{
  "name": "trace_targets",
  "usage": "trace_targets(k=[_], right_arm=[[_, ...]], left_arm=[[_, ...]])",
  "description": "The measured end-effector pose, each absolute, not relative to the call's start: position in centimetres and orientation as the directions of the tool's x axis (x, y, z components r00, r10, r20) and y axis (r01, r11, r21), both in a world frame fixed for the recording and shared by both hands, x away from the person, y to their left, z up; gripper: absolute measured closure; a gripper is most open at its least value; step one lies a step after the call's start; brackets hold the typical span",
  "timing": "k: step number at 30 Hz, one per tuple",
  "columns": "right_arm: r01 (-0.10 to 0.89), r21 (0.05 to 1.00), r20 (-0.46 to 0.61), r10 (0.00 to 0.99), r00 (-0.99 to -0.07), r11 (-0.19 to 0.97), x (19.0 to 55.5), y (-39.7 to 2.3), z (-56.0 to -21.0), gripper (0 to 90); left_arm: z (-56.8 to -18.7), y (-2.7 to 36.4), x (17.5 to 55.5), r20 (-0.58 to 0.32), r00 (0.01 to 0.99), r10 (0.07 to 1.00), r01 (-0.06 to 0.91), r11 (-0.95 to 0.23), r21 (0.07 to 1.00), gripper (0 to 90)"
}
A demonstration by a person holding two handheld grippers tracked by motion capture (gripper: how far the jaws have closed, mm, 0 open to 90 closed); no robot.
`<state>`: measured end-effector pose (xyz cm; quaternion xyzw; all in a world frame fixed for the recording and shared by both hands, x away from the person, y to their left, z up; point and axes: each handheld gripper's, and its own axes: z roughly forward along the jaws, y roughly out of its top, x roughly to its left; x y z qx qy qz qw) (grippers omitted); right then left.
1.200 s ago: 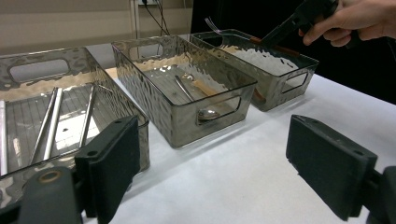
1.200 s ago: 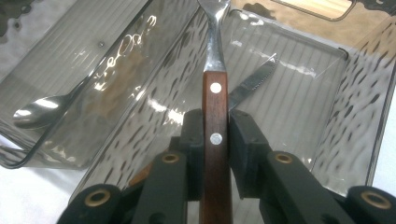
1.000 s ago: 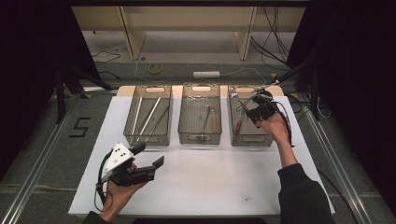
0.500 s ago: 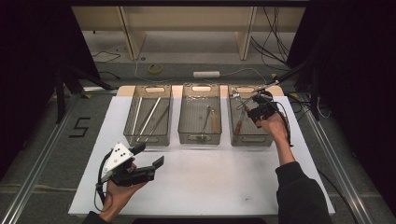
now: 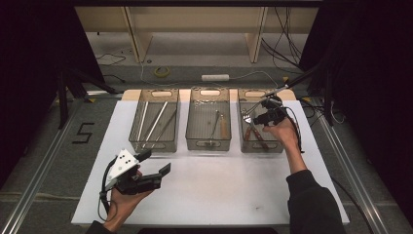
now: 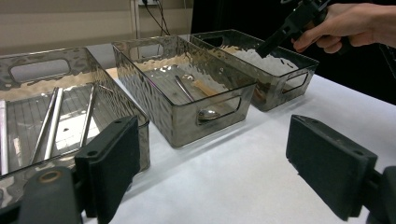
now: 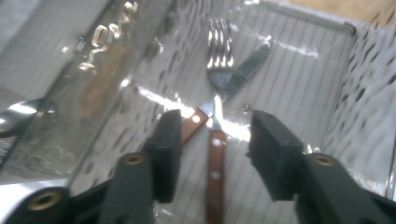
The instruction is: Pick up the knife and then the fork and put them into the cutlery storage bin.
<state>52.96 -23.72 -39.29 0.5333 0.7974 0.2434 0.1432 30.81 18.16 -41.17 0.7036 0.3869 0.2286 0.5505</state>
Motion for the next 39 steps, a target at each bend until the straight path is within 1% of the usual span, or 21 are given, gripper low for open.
trace_targets(k=[7,9,17,25,30,39], right_arm=[[0.706,0.624,0.095,0.864,-0.495,0.335,50.4,-23.5,-37.9,41.8],[0.681,0.644,0.095,0.846,-0.524,0.349,49.5,-23.3,-37.6,39.8],[0.599,0.716,0.126,0.778,-0.616,0.359,45.8,-22.2,-36.8,36.6],[0.550,0.760,0.154,0.726,-0.670,0.347,42.8,-21.4,-37.0,34.8],[0.533,0.776,0.182,0.689,-0.701,0.337,41.6,-20.8,-37.4,34.0],[0.504,0.799,0.191,0.656,-0.730,0.328,39.9,-20.1,-38.4,33.1]], left_arm=[[-41.2,18.1,30.8,-0.103,0.595,0.797,0.295,-0.097,0.951,17.4],[-41.2,18.1,30.8,-0.105,0.594,0.798,0.294,-0.094,0.951,17.4],[-41.2,18.1,30.8,-0.102,0.594,0.798,0.295,-0.098,0.950,17.4],[-41.2,18.1,30.9,-0.104,0.592,0.799,0.299,-0.097,0.949,17.4],[-41.3,18.1,31.0,-0.107,0.592,0.799,0.302,-0.097,0.948,17.4],[-41.3,18.1,31.0,-0.109,0.591,0.799,0.305,-0.095,0.948,17.4]])
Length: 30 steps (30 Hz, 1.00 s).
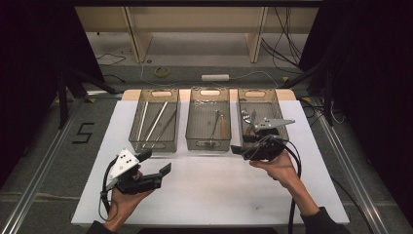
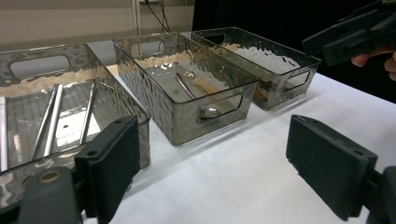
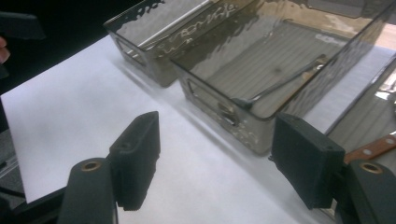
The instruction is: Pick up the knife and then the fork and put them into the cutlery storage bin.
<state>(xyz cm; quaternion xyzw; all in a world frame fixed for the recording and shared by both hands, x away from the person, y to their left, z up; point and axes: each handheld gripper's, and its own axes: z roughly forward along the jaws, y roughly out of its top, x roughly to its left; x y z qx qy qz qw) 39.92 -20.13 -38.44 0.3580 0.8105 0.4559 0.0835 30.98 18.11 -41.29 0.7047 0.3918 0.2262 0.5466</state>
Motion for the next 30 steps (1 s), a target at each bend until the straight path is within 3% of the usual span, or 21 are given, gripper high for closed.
trace_targets(k=[17,30], right_arm=[[0.477,0.815,0.215,0.593,-0.776,0.330,36.7,-19.5,-40.4,29.6],[0.472,0.826,0.212,0.606,-0.766,0.308,35.0,-21.0,-41.8,29.7]], left_arm=[[-41.3,18.3,30.8,-0.113,0.593,0.797,0.305,-0.093,0.948,17.4],[-41.4,18.2,30.8,-0.116,0.596,0.794,0.309,-0.094,0.946,17.4]])
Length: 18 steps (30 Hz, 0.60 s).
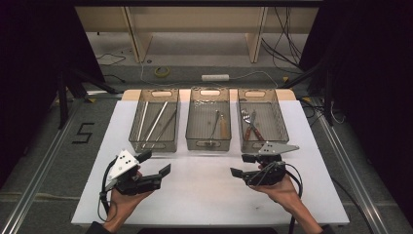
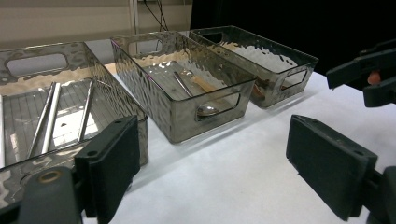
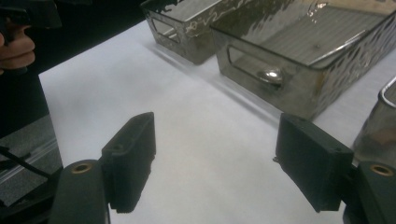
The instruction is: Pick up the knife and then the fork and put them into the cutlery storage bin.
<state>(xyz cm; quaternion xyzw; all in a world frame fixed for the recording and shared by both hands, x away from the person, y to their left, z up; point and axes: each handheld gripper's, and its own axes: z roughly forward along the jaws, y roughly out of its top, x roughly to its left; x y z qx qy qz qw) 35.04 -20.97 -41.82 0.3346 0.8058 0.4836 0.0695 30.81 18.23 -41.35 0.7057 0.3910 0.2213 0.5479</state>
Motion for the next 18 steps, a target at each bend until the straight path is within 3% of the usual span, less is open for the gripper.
trace_targets(k=[18], right_arm=[[0.431,0.870,0.191,0.639,-0.745,0.242,32.6,-24.0,-43.3,29.0]], left_arm=[[-41.4,18.4,31.0,-0.150,0.603,0.784,0.329,-0.073,0.941,17.2]])
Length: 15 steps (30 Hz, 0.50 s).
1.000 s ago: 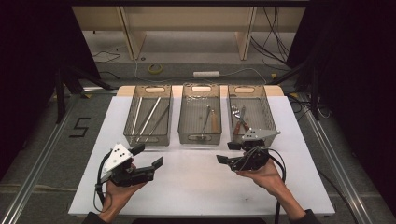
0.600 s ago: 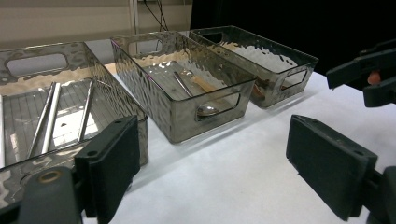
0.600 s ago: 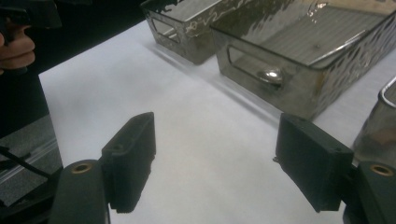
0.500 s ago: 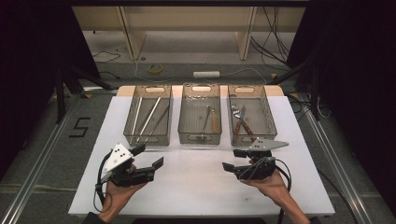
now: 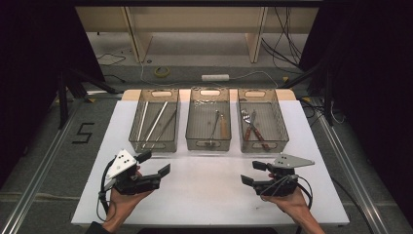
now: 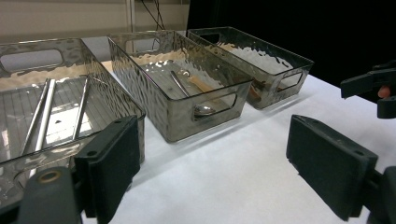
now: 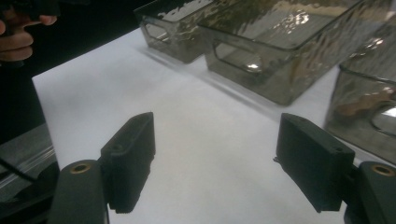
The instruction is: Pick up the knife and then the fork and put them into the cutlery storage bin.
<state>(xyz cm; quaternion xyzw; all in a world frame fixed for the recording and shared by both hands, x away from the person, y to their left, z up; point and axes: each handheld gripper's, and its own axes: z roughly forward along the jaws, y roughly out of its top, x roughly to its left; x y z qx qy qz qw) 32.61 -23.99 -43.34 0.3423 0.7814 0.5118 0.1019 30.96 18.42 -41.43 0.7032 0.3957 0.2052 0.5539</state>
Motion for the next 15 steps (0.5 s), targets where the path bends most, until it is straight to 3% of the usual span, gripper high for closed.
trace_targets(k=[15], right_arm=[[0.430,0.878,0.197,0.661,-0.724,0.210,32.05,-24.51,-43.45,26.2]], left_arm=[[-41.52,18.31,31.03,-0.152,0.612,0.776,0.337,-0.082,0.938,17.2]])
